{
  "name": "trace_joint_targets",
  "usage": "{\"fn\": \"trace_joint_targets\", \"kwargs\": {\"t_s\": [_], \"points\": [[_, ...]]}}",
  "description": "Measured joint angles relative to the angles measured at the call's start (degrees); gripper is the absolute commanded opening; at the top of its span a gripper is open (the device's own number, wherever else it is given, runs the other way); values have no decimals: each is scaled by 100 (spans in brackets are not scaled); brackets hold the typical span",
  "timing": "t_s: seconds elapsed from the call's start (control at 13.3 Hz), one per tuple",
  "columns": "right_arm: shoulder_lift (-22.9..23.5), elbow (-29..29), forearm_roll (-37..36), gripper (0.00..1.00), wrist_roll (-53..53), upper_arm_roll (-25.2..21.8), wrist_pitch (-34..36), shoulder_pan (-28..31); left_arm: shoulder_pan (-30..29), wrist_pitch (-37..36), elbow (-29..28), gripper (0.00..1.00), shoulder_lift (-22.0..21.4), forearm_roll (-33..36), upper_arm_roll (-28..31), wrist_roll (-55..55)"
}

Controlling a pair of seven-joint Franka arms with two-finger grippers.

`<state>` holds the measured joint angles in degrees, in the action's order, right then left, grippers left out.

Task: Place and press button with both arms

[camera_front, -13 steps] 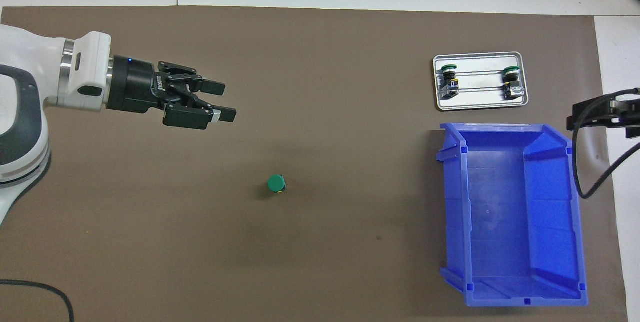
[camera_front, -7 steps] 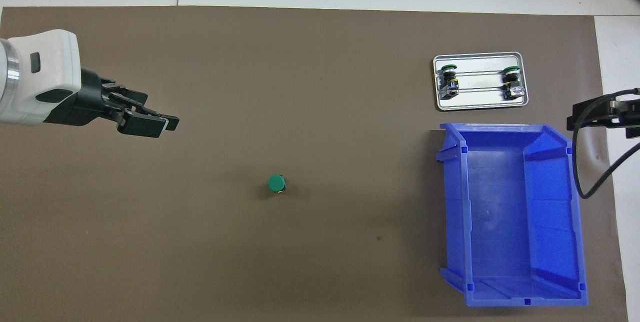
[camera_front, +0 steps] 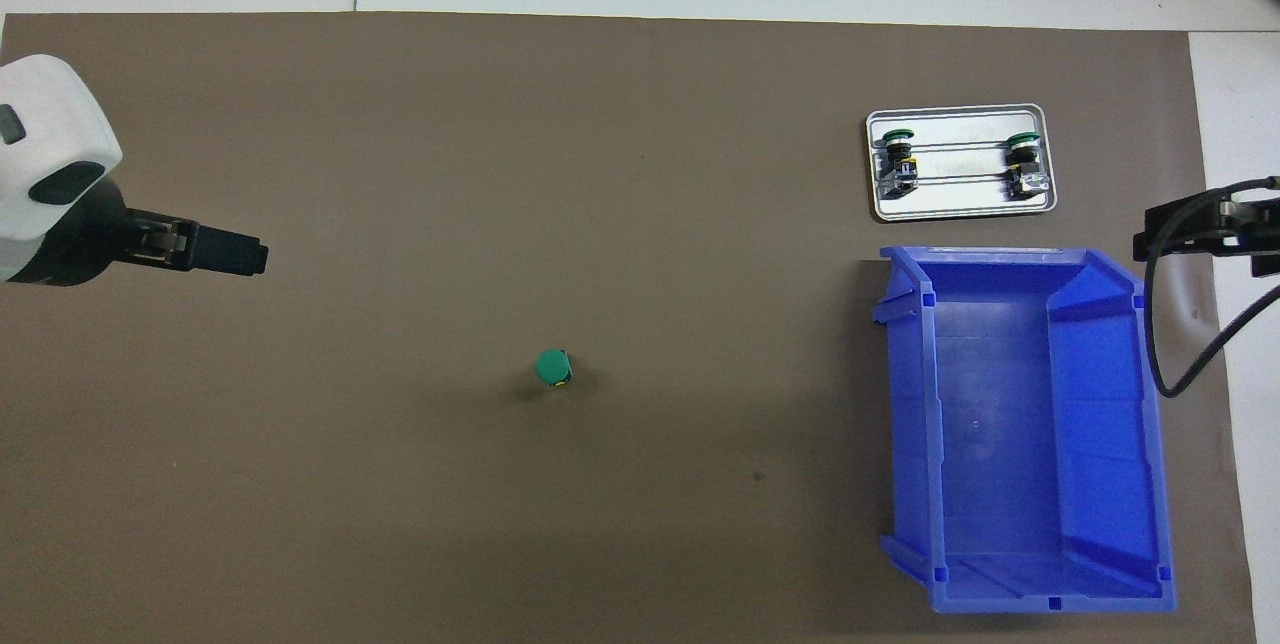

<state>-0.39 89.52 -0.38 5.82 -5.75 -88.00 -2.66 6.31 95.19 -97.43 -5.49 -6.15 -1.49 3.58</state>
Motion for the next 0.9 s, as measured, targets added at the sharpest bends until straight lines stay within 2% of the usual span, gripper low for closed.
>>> {"fn": "trace_joint_targets", "kwargs": {"t_s": [0.38, 0.9], "points": [[0, 6, 0, 100, 0, 0, 0, 0, -228, -463, -1, 100, -144, 735, -13, -580], [0, 30, 0, 100, 0, 0, 0, 0, -227, -444, -1, 100, -144, 848, -62, -813]]}}
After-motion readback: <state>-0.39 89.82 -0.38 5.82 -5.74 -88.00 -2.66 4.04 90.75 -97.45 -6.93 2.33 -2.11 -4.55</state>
